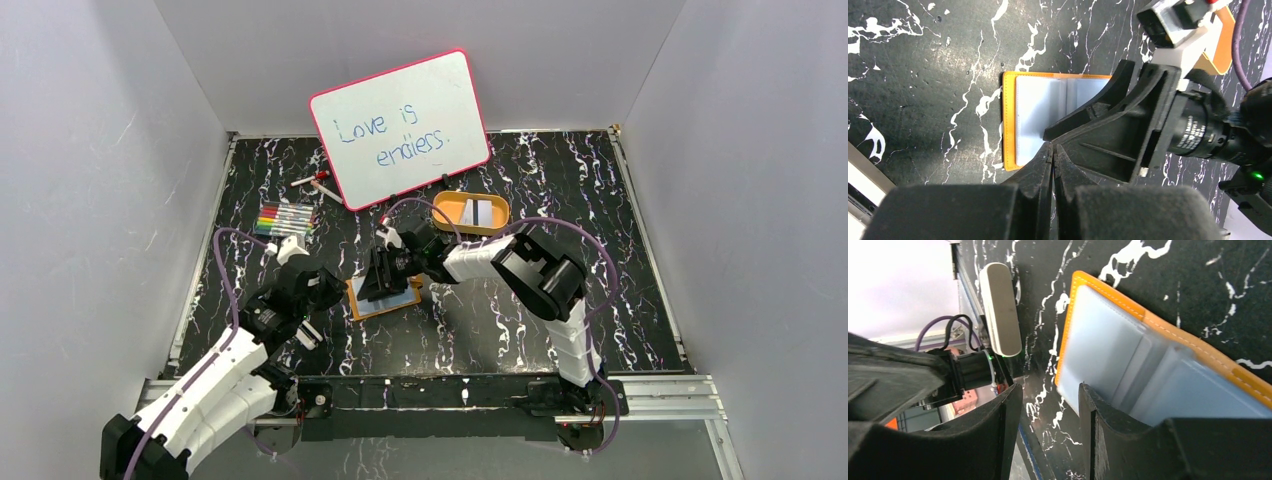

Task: Put the credit cards into the card holder
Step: Turn over the card slot in the card holder.

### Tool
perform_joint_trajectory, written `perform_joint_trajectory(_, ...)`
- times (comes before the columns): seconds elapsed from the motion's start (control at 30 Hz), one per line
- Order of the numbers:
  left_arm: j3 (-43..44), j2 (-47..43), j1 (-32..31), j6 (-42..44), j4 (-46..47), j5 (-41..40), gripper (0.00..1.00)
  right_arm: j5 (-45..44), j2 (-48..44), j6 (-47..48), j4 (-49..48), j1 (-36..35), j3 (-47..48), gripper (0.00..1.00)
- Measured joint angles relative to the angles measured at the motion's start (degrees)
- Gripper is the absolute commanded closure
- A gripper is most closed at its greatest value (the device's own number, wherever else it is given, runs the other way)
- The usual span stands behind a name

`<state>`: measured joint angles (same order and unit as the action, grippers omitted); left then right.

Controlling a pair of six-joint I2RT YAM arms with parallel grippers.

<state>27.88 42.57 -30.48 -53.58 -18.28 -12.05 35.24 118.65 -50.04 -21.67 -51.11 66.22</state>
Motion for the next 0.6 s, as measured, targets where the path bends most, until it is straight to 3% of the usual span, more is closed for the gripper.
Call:
perform_joint_trajectory(0.3, 1.8, -0.7, 0.0, -0.2, -2.0, -1.8, 1.00, -2.4, -1.9, 5.4, 7.6, -0.3, 1.2, 0.44)
perform_joint_trajectory(0.6, 4.6, -0.6, 0.0, 0.7, -2.0, -2.7, 0.94, -8.0, -19.6, 11.9, 18.5, 3.8, 1.2, 0.45)
